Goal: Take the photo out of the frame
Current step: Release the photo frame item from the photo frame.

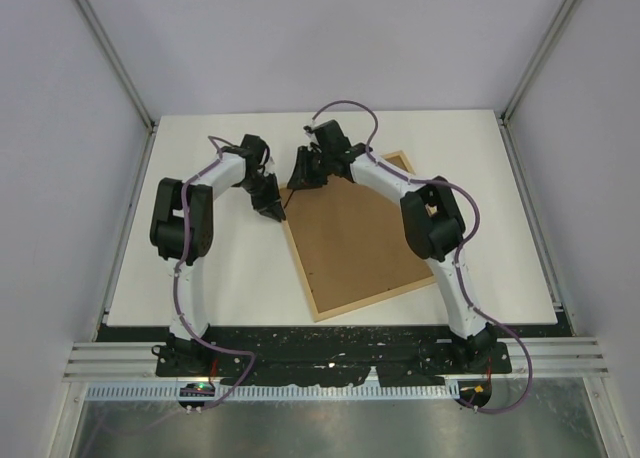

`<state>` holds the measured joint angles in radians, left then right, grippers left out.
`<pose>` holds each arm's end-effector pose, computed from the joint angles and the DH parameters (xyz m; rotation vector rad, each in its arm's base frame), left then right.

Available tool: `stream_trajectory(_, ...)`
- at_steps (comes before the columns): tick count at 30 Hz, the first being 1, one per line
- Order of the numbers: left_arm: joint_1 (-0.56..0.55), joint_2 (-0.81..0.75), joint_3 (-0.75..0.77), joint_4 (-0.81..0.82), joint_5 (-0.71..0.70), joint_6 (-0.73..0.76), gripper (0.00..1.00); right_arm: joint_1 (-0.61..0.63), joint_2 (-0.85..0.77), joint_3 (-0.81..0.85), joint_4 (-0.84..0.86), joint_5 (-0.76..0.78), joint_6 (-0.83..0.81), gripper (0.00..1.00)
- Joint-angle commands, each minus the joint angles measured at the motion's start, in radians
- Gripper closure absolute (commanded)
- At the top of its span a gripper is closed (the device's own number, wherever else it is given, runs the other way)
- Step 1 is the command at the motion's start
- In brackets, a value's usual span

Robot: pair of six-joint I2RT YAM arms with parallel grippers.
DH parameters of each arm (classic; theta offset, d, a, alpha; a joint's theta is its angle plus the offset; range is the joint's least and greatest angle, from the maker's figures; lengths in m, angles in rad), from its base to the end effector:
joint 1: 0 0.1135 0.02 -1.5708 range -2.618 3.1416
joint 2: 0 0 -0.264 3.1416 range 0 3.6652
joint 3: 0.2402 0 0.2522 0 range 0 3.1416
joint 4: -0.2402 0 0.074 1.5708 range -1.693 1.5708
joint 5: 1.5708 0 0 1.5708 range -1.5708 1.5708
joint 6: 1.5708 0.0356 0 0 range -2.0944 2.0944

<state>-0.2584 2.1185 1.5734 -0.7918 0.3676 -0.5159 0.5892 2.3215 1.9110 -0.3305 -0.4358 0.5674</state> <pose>0.4056 -0.1204 0.1589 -0.3198 2.9797 -0.6487 0.4298 0.3054 0.1921 -0.2677 2.4666 1.0524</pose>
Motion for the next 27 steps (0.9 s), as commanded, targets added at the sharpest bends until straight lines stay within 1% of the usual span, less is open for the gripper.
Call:
stream_trajectory(1,-0.028,-0.011,0.004,0.187,0.034,-0.013,0.83,0.159,-0.037,0.08,-0.135,-0.1,0.04,0.92)
stream_trajectory(9,-0.028,-0.012,0.005,0.186,0.028,-0.009,0.83,0.213,-0.016,0.241,-0.248,0.042,-0.03,0.92)
stream_trajectory(11,-0.028,-0.02,0.007,0.181,0.021,0.0,0.83,0.202,-0.031,0.231,-0.265,0.083,-0.067,0.92)
stream_trajectory(13,-0.027,-0.031,0.008,0.174,0.007,0.01,0.83,0.163,-0.06,0.177,-0.255,0.077,-0.093,0.92)
stream_trajectory(15,-0.022,-0.041,0.014,0.155,-0.016,0.019,0.83,0.101,-0.106,0.102,-0.229,0.031,-0.127,0.92)
stream_trajectory(17,-0.019,-0.045,0.036,0.126,-0.044,0.031,0.74,0.034,-0.161,0.038,-0.197,-0.052,-0.181,0.92)
stream_trajectory(18,-0.019,-0.046,0.043,0.115,-0.059,0.036,0.7,-0.013,-0.175,0.025,-0.205,-0.122,-0.234,0.92)
stream_trajectory(19,-0.019,-0.046,0.053,0.105,-0.065,0.039,0.66,-0.037,-0.209,0.014,-0.212,-0.153,-0.259,0.92)
stream_trajectory(21,-0.019,-0.048,0.066,0.089,-0.079,0.04,0.58,-0.113,-0.25,0.028,-0.271,-0.249,-0.375,0.92)
stream_trajectory(23,-0.022,-0.051,0.08,0.071,-0.111,0.042,0.54,-0.208,-0.286,0.048,-0.378,-0.28,-0.441,0.92)
stream_trajectory(27,-0.034,-0.052,0.115,0.031,-0.179,0.062,0.52,-0.339,-0.367,0.014,-0.482,-0.32,-0.562,0.92)
